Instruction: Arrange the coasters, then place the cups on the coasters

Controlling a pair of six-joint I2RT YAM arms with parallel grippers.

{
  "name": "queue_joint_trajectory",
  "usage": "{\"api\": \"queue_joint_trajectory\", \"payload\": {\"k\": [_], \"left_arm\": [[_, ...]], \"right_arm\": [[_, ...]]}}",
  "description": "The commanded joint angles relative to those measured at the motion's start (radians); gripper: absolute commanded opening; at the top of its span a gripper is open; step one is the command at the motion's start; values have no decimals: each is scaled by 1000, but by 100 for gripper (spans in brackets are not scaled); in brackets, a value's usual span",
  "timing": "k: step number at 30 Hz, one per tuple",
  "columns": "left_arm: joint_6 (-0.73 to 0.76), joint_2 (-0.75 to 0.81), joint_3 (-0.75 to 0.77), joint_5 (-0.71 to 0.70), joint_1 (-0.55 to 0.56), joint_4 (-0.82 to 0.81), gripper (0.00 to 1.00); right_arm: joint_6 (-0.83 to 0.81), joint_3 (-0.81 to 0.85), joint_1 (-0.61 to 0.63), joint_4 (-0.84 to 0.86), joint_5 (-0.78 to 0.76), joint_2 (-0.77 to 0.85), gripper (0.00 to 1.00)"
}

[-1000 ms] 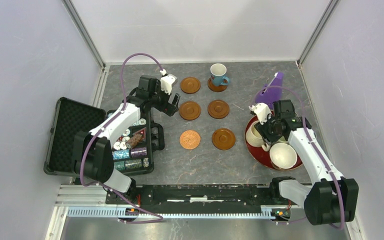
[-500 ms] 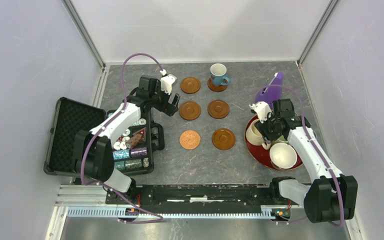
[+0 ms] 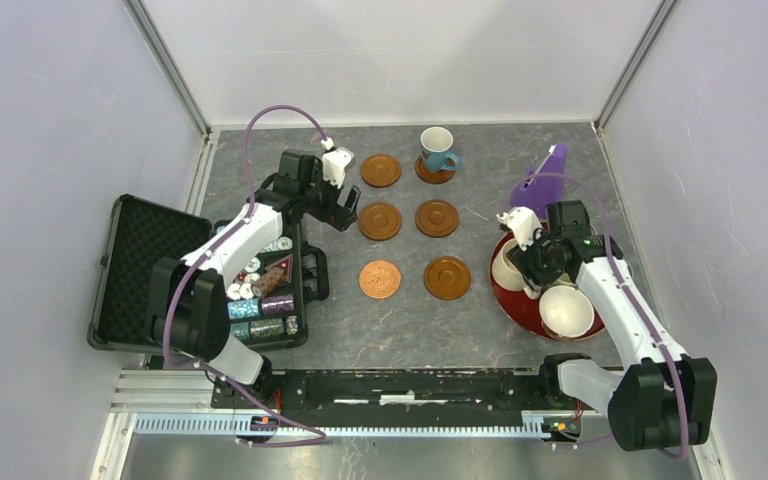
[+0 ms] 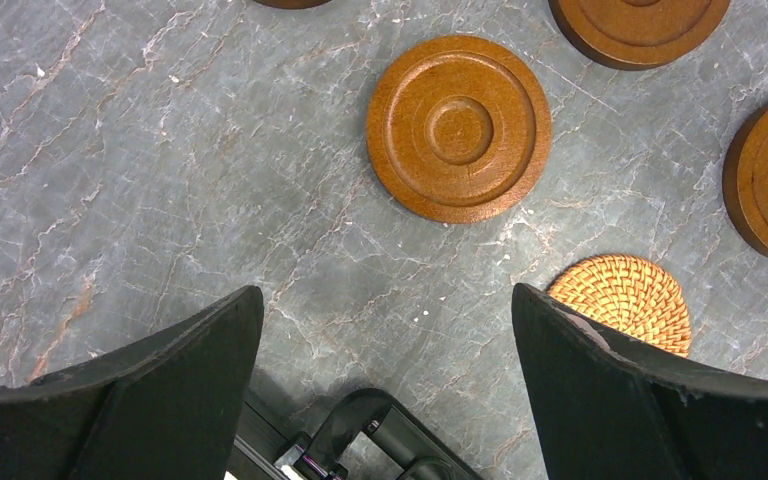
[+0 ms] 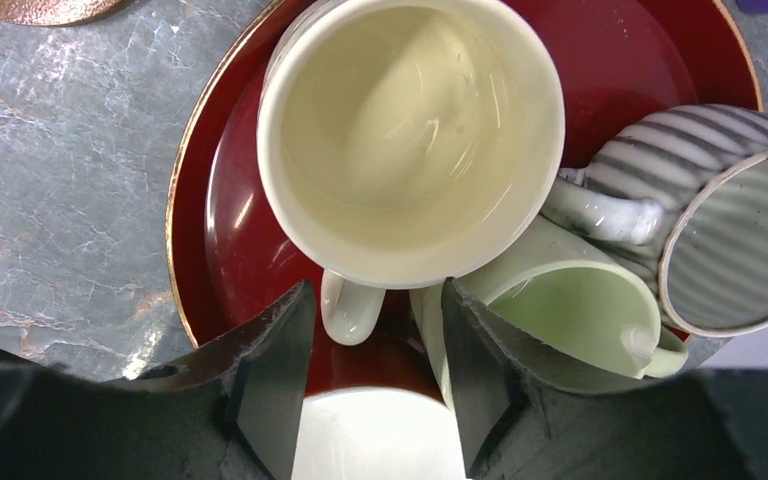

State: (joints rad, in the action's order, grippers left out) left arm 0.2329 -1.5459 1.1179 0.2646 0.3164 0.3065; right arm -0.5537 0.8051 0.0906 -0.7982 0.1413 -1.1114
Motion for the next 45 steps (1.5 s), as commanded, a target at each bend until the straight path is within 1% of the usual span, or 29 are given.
{"api": "queue_joint_trajectory", "payload": {"k": [1, 3, 6, 9, 14, 18, 21, 23, 25, 29, 33, 35, 36, 38, 40, 41, 43, 44, 45], "left_arm": [[-20, 3, 40, 2, 4, -18, 100], [-25, 3, 40, 3, 3, -18, 100], [-28, 3, 40, 2, 4, -19, 100], [-31, 2, 39, 1, 4, -18, 100], [-43, -5, 38, 2, 6, -19, 100], [-44, -16, 46, 2, 9, -20, 100], [-44, -25, 51, 3, 11, -20, 100], [-44, -29, 54, 2, 13, -20, 100], [-40, -25, 56, -4, 13, -20, 100], [-30, -17, 51, -13, 12, -17, 100], [-17, -4, 47, -23, 13, -6, 100], [-14, 4, 40, -28, 13, -5, 100], [-13, 7, 38, -29, 13, -4, 100], [-15, 9, 33, -28, 13, -4, 100], [-18, 11, 30, -28, 13, -6, 100], [-22, 10, 28, -28, 13, -9, 100], [-32, 6, 29, -25, 13, -13, 100], [-36, 3, 31, -22, 13, -14, 100], [-39, 0, 33, -21, 12, -16, 100]], "right_arm": [[-5, -31, 0, -73, 40, 20, 52], [3, -51, 0, -82, 10, 15, 49], [-2, -64, -3, -92, 13, 34, 49], [4, -87, -3, -61, 6, 51, 50], [15, -89, -5, -69, -26, -26, 52], [23, -59, -6, -64, -32, -51, 52], [28, -29, -5, -12, -13, -36, 52], [35, -51, -5, 38, 2, -24, 51], [31, -40, -5, 34, 8, -54, 50], [48, -53, -4, 80, 9, -91, 49], [57, -60, -7, 90, 7, -110, 46], [60, -59, -10, 90, -1, -110, 43], [61, -60, -13, 90, -2, -105, 40], [67, -51, -16, 81, -3, -88, 30], [63, -43, -17, 62, 9, -64, 24], [55, -43, -16, 55, 16, -53, 18], [47, -43, -16, 53, 9, -29, 2], [50, -42, -18, 51, 1, -16, 0], [51, -37, -22, 47, -2, -7, 0]]}}
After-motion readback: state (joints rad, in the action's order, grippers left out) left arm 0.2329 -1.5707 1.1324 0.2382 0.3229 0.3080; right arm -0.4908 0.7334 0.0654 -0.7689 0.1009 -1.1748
